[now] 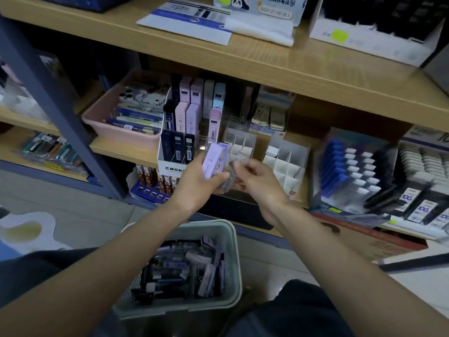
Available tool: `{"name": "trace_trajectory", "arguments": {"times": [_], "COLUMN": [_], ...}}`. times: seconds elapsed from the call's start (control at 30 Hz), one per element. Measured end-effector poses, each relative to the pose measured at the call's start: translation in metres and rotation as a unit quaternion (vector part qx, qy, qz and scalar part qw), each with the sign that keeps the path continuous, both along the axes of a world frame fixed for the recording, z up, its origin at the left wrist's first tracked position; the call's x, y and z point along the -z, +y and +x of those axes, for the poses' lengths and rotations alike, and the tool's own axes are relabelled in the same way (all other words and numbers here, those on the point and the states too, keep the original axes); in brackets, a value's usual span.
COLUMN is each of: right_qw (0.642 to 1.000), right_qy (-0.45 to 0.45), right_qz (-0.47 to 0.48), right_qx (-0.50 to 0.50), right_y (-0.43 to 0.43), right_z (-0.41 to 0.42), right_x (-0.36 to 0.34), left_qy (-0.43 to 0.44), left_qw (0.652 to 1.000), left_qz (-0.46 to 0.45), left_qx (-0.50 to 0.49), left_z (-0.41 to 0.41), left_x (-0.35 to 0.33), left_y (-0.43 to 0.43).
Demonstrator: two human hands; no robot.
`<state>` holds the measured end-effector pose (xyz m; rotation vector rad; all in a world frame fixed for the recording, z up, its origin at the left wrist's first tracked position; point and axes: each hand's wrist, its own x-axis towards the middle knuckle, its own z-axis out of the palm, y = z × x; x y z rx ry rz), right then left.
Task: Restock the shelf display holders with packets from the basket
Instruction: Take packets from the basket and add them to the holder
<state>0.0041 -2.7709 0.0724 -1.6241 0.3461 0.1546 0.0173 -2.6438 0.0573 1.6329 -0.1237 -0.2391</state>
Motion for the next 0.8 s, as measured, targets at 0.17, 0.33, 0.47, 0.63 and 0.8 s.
{"name": "trace_trajectory", "arguments": {"times": [0.17, 0.33, 0.47, 0.63, 0.8], "right_qw": [0.996, 0.988, 0.964, 0.931, 0.912], "right_qy": [-0.05, -0.071, -0.132, -0.237, -0.263], "right_qz": [-0.018, -0.083, -0.189, -0.247, -0.312], "right_qx": [0.065, 0.108, 0.133, 0.128, 0.039], "right_y": [-0.012, -0.058, -0.09, -0.078, -0.048], "right_z": [0.002, 0.0, 0.003, 0.019, 0.062], "right_x": [-0.001, -0.012, -0.013, -0.01, -0.001], "left_qy": [0.003, 0.003, 0.0, -0.008, -0.011], "left_qw": [1.0, 1.0, 1.0, 1.0, 1.0], "left_qz": [-0.018, 0.0, 0.017, 0.026, 0.025], "left_qx": [0.016, 0.016, 0.018, 0.005, -0.014], "left_z": [-0.003, -0.004, -0.003, 0.004, 0.016], "left_x": [-0.003, -0.004, -0.003, -0.006, -0.005], "left_y": [-0.001, -0.004, -0.009, -0.005, 0.009]}}
